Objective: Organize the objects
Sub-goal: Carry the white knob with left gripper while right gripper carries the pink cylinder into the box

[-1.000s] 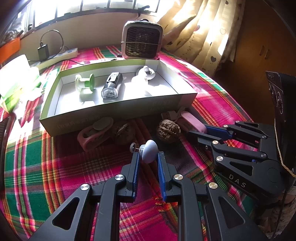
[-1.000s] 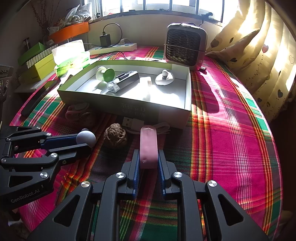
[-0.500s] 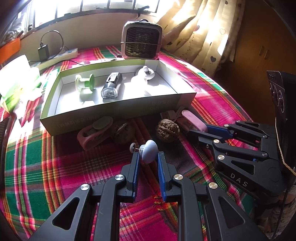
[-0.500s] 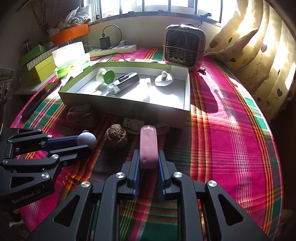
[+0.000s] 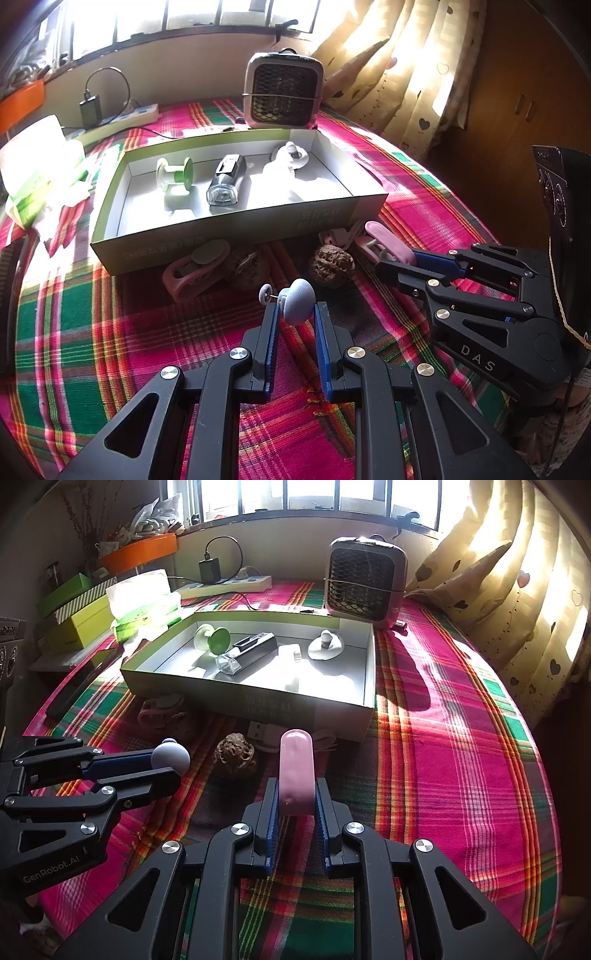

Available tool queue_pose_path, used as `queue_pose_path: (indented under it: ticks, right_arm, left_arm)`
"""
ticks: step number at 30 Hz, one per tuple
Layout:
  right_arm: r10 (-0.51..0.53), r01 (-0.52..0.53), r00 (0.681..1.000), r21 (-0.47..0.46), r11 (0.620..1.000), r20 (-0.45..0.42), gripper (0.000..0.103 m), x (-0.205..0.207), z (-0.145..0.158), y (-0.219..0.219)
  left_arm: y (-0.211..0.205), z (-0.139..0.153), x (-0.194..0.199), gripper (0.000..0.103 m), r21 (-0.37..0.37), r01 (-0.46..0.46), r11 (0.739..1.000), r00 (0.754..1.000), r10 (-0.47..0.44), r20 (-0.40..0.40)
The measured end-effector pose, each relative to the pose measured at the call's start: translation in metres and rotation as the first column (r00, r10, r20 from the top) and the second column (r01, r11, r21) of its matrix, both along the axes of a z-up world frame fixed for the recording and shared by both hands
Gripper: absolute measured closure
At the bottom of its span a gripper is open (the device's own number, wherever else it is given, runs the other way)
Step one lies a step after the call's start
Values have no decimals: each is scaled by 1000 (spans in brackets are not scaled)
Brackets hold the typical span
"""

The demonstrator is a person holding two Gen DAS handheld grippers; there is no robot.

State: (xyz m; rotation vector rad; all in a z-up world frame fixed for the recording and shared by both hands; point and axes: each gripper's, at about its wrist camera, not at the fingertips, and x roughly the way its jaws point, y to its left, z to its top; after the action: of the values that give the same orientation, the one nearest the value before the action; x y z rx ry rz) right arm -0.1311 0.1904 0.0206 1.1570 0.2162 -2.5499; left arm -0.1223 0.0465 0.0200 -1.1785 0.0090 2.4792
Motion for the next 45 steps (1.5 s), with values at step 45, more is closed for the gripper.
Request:
queue_pose_path:
  ticks: [45]
  right_arm:
    - [94, -94, 995, -17, 995, -19, 84, -44, 34, -35]
  left_arm:
    - [-48, 35, -44, 86, 15, -108, 994, 990, 109, -86]
